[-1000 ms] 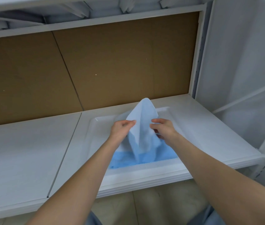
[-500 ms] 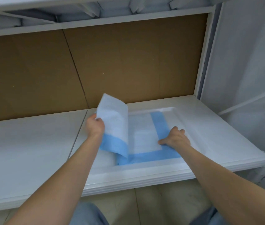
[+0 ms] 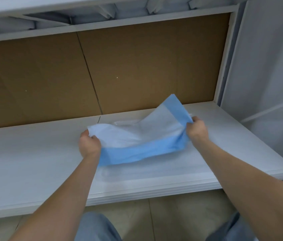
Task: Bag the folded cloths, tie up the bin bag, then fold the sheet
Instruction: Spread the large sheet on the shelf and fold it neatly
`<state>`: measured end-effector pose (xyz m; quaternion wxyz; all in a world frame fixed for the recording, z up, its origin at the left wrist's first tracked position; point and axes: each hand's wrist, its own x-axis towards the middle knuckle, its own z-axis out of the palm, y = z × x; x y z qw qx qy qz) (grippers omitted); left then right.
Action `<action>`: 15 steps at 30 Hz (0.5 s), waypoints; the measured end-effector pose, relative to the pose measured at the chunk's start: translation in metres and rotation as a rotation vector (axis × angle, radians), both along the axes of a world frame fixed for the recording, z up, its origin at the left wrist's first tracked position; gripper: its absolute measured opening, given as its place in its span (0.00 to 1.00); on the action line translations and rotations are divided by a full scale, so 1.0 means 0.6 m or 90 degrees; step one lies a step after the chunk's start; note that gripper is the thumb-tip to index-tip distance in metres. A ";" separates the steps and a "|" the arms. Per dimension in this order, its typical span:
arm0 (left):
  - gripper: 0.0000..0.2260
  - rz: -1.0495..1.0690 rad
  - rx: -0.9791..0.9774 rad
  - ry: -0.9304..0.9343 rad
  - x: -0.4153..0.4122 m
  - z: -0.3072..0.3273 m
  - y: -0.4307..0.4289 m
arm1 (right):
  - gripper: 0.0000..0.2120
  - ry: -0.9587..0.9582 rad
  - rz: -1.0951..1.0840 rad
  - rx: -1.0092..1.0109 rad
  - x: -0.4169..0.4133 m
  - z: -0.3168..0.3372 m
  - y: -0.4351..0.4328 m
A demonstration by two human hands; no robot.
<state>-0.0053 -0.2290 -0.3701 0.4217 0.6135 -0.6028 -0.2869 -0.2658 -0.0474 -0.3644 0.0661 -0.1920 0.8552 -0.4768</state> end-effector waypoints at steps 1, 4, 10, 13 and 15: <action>0.15 -0.023 0.007 0.002 -0.008 -0.001 0.009 | 0.14 -0.038 -0.005 -0.073 -0.008 0.007 -0.002; 0.14 -0.101 0.106 -0.013 -0.030 -0.016 0.027 | 0.23 -0.151 -0.006 -0.187 -0.022 0.011 -0.001; 0.13 -0.268 0.364 -0.012 -0.042 -0.036 0.054 | 0.22 -0.118 -0.086 0.062 -0.013 -0.033 0.030; 0.07 -0.312 0.451 0.055 -0.051 -0.029 0.076 | 0.18 -0.226 0.092 0.110 0.007 -0.043 0.046; 0.02 -0.320 0.516 0.157 -0.065 -0.021 0.093 | 0.20 -0.344 0.207 0.142 0.027 -0.037 0.056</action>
